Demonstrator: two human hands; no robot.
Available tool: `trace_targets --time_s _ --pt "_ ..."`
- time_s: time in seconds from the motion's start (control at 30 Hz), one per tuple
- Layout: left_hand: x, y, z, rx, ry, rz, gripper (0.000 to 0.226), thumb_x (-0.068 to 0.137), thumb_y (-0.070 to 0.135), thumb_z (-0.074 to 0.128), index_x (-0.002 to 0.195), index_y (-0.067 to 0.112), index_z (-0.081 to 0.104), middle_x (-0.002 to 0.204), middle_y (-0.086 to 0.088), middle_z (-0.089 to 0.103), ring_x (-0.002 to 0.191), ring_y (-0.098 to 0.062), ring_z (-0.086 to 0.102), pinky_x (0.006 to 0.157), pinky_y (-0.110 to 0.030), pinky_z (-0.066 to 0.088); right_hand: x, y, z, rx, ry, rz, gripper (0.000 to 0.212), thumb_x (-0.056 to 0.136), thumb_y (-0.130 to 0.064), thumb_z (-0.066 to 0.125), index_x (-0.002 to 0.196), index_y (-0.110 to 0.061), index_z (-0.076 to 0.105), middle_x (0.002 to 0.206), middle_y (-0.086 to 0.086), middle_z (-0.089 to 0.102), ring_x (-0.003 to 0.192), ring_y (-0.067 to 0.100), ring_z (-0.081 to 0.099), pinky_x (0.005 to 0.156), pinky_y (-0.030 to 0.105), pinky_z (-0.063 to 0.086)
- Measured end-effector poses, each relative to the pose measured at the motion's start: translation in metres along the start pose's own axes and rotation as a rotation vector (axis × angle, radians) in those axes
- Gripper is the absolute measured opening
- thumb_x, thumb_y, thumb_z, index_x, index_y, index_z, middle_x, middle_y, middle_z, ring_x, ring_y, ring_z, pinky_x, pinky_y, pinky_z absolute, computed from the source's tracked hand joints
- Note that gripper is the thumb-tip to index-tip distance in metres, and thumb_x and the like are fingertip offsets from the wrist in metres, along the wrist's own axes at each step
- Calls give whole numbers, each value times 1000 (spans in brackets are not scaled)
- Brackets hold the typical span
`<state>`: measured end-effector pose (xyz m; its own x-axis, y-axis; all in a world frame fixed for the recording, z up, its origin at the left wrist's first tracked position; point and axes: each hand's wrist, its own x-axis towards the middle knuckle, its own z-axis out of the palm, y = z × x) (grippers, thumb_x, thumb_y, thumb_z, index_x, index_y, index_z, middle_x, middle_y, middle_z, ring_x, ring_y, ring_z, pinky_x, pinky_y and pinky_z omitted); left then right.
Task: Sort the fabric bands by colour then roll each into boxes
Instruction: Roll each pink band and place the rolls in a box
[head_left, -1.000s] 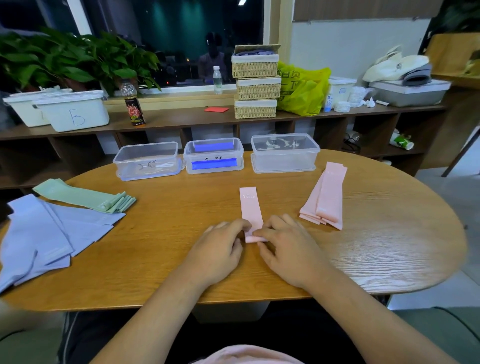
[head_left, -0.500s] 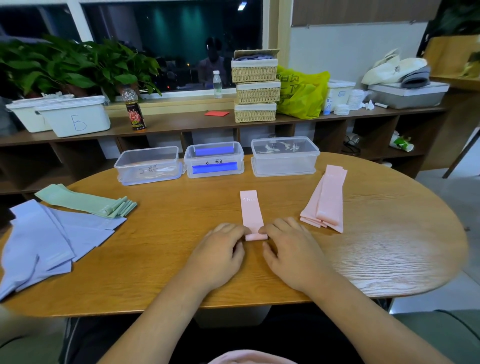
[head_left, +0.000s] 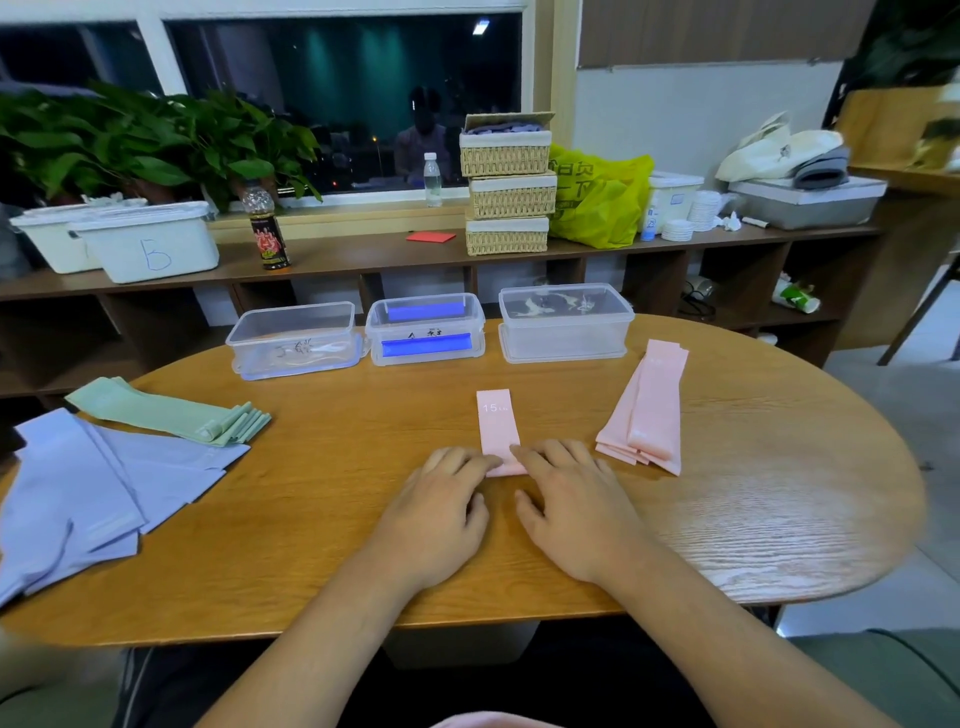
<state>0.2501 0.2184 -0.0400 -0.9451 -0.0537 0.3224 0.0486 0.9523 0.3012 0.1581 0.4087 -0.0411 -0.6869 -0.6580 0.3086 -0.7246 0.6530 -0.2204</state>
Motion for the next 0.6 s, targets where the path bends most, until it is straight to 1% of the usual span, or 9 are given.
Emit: trace_targets --time_s 0.1,0.17,0.23,0.33,0.47,0.6 --pt "2 0 1 -1 -12 -2 52 105 30 46 156 36 44 147 19 45 141 -1 33 120 -32 38 1 0 -3 37 49 -20 39 106 -38 48 145 -39 49 142 -20 49 134 5 39 115 33 41" --pt "3 -1 2 5 -19 -7 53 105 31 45 158 35 42 150 19 44 142 -2 32 121 -35 37 1 -2 -5 3 39 -53 36 106 -33 48 140 -39 54 137 -20 51 130 5 42 112 33 42" --pt "4 0 3 13 -20 -17 57 104 32 44 161 35 38 155 18 42 146 -3 30 124 -38 35 4 -2 -5 -40 27 -76 38 105 -33 46 141 -37 54 137 -18 53 129 7 44 111 33 41" --pt "4 1 3 -24 10 -78 63 104 34 47 164 33 30 161 17 37 149 -3 27 127 -36 31 14 -1 -4 -76 18 -79 42 103 -34 45 144 -36 52 138 -16 55 129 10 46 109 34 42" --pt "4 -3 3 -53 76 -164 60 104 37 52 161 32 34 158 16 42 147 -2 31 122 -32 33 30 3 0 -103 -4 -75 43 103 -36 44 145 -34 52 139 -12 59 128 14 49 106 39 45" --pt "4 -4 4 -70 91 -196 58 104 38 53 159 32 37 156 16 44 145 -2 34 121 -31 35 47 7 2 -113 -3 -82 34 107 -40 46 139 -36 58 133 -12 64 123 13 53 104 39 45"
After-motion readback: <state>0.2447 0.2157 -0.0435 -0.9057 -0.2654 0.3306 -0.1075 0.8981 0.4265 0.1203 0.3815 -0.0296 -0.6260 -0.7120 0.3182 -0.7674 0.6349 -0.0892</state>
